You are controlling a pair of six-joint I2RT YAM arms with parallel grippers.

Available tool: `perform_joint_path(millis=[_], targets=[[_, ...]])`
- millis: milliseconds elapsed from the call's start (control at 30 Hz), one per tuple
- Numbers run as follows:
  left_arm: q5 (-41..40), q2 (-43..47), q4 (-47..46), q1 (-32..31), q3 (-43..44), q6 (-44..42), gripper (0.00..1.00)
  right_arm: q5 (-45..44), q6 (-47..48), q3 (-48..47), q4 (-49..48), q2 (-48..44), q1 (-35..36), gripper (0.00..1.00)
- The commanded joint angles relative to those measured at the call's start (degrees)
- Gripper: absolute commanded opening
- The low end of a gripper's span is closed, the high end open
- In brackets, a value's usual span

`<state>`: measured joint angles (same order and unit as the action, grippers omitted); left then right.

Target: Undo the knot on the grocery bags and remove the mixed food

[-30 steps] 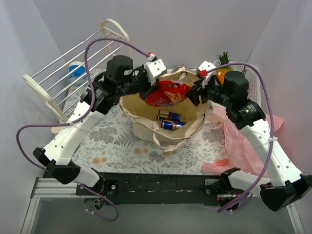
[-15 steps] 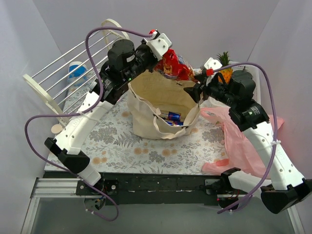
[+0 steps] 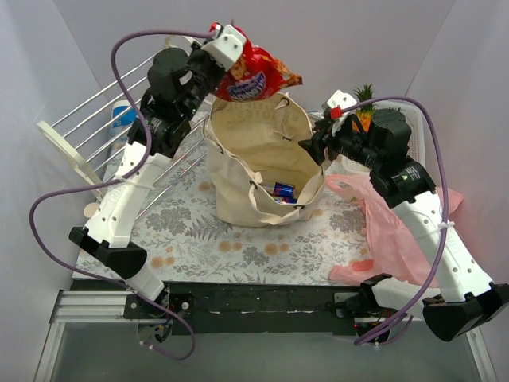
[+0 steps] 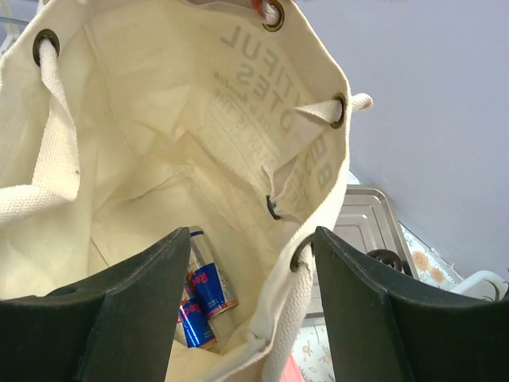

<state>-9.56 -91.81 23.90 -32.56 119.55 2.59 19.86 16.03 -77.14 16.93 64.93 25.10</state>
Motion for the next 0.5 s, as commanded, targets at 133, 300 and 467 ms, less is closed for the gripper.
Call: perform_joint_path(millis=[133,300,467], targets=[[-12.3,-2.1,-16.6,8.7,8.5,-11.7,0.00,0.5,2.3,-2.3,1.6,-0.6,-0.1,0.70],[-15.0,-5.2,-17.0,10.3,12.9,-20.8,0.00,1.3,-0.1,1.0,-5.8,-0.7,-0.1,0.70],[-16.7,-7.2,-20.1,10.4,14.5,-31.8,0.00,6.2,-3.0,9.7,-16.1,-2.8,-0.1,0.68]])
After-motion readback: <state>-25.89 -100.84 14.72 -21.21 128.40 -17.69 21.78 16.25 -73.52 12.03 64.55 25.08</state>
